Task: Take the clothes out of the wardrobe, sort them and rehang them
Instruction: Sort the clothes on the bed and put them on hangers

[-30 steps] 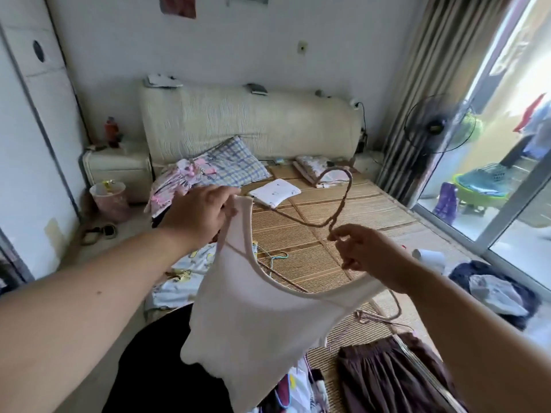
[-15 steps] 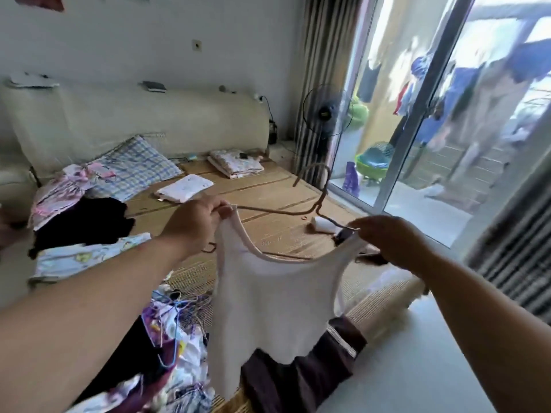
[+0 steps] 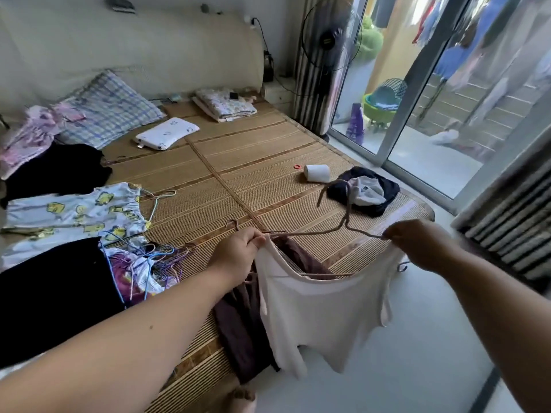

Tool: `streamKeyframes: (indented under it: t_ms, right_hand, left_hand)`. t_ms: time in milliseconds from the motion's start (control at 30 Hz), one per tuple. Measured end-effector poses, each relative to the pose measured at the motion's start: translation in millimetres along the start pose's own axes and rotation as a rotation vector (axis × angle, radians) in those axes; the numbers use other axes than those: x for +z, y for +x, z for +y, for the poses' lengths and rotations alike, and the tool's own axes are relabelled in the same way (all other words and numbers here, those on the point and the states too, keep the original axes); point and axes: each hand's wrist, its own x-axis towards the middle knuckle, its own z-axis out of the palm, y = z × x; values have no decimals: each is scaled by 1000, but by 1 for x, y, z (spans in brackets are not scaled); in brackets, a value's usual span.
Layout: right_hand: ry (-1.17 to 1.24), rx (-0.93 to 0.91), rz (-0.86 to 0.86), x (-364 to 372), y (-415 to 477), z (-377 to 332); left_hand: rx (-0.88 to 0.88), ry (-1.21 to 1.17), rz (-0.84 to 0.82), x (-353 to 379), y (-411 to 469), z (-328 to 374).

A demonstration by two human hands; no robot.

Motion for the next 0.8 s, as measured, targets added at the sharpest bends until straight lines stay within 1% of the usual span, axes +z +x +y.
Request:
streamKeyframes:
  t_ms: [133,200,300,400,600,700,800]
  right_hand:
    - [81,55,-31,36,49,0]
    - [63,56,-62,59,85,-4]
    - [-38,32,-127,95,146,-17]
    - [-106,12,-120,136,220,-37]
    - [-19,-12,-138,212,361,-76]
    - [-201,-107,-189,253,410,-82]
    - [-282,-94,-300,301,435,-85]
  left_hand:
    - [-67,14,-25,22,36,-34]
    - [-109,27,-27,30,61,-57]
    - [-190,34,-35,38,103,-93]
    - [-281,42,-33,43,158,-138]
    - [-400,77,24,42,275,-228]
    - [-483,92,-38,56,315,-265]
    - [-556,82,-98,78,340,-300]
